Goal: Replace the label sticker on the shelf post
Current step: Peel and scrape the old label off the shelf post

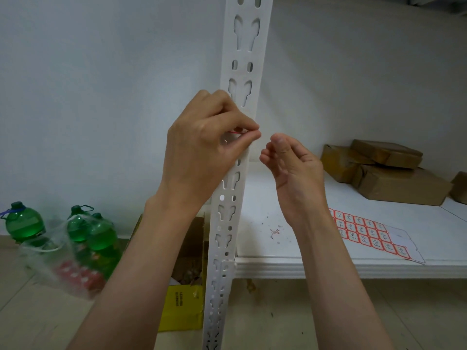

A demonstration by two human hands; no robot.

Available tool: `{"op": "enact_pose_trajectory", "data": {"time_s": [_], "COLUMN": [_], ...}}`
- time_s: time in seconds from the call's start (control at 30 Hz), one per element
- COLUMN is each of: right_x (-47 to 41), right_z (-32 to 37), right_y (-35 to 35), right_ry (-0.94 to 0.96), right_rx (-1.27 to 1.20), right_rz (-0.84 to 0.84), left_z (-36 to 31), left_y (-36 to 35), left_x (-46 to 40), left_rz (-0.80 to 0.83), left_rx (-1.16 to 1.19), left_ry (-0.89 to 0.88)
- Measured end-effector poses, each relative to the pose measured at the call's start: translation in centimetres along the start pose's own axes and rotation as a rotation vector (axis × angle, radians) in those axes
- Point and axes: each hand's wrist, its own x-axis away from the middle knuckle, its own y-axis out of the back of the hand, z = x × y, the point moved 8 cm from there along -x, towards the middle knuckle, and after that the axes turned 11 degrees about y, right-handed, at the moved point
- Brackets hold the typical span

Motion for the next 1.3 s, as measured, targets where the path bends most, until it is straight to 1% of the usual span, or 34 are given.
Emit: {"op": "enact_pose_trajectory", "data": {"time_s": [0.07,0.17,0.23,0.3,0.37,0.4,0.47,0.53,0.6,0.67,0.73,0.77,0.83,0.9,0.97,1.03,1.17,1.3], "right_x": [0.0,0.2,0.1,-0.1,-0.3,-0.3,-0.2,-0.1,-0.1,-0.3,-0.2,-0.3,-0.6,-0.8,-0.6,-0.3,0.7,1.7], "right_z": [0.4,1.0,1.0,0.6,-0.2,-0.6,-1.3,-2.0,-2.5,-3.2,-4.1,-4.1,-2.3,-0.6,0.5,1.9,3.6,3.6], "right_y": [-0.7,-1.4,-1.2,0.0,2.0,3.2,5.4,7.0,8.3,8.6,8.1,7.7,5.8,3.6,1.4,-0.7,-4.0,-4.8], "right_ry": [0.009,0.043,0.035,0.015,-0.015,-0.032,-0.058,-0.096,-0.089,-0.102,-0.147,-0.132,0.029,0.158,0.219,0.315,0.510,0.591], "right_rx": [-0.045,-0.022,0.004,0.061,0.204,0.317,0.636,0.925,1.152,1.246,1.281,1.275,1.216,1.045,0.844,0.705,0.595,0.547], "right_rz": [0.101,0.218,0.214,0.118,-0.008,-0.058,-0.094,-0.097,-0.096,-0.055,0.053,0.078,0.042,0.024,0.028,0.036,0.059,0.021], "left_z": [-0.6,-1.2,-1.3,-1.1,-0.5,-0.2,0.5,1.3,2.0,2.5,2.8,2.8,2.7,2.6,2.5,2.7,3.6,4.3], "left_y": [-0.3,-0.5,-0.7,-0.7,-0.4,-0.2,0.4,1.1,1.5,1.6,1.6,1.6,1.5,1.5,1.6,1.8,2.0,1.9], "left_x": [-0.1,-0.3,-0.2,-0.1,-0.1,-0.2,-0.3,-0.4,-0.5,-0.5,-0.5,-0.5,-0.5,-0.5,-0.5,-0.5,-0.2,0.4], "left_rz": [0.019,0.022,0.020,0.011,-0.011,-0.027,-0.060,-0.097,-0.122,-0.132,-0.131,-0.125,-0.099,-0.071,-0.060,-0.064,-0.016,0.022], "left_rx": [0.001,-0.019,-0.039,-0.043,-0.017,0.000,0.041,0.080,0.105,0.130,0.141,0.144,0.147,0.148,0.159,0.176,0.214,0.268], "left_ry": [-0.014,-0.039,-0.040,-0.020,0.019,0.041,0.093,0.147,0.191,0.217,0.228,0.228,0.222,0.209,0.207,0.229,0.299,0.349]}}
